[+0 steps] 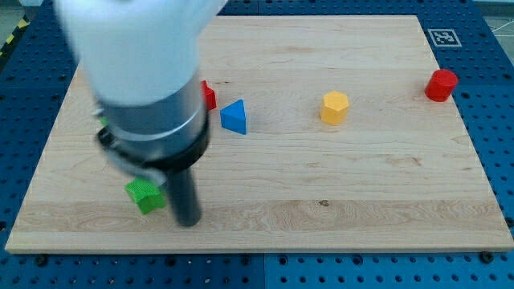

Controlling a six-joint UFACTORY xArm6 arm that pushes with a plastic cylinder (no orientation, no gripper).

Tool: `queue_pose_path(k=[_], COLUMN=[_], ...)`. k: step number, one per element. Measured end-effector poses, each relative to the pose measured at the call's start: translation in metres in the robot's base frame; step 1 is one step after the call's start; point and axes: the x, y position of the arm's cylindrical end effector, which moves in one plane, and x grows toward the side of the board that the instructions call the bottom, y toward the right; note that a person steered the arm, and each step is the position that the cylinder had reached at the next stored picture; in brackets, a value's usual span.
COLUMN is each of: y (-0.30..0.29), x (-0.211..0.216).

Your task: Move the green star closer to the green circle

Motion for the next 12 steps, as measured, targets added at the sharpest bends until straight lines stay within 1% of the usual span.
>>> queue_pose_path(k=[1, 3, 4, 5, 6, 7, 9, 10, 11, 12], y=[-0.038, -0.081, -0.108, -0.141, -0.13, -0.055, -0.04, -0.004, -0.001, -0.002], x=[0.011, -0.07, -0.071, -0.01, 0.012, 0.0, -0.005, -0.012, -0.013, -0.042])
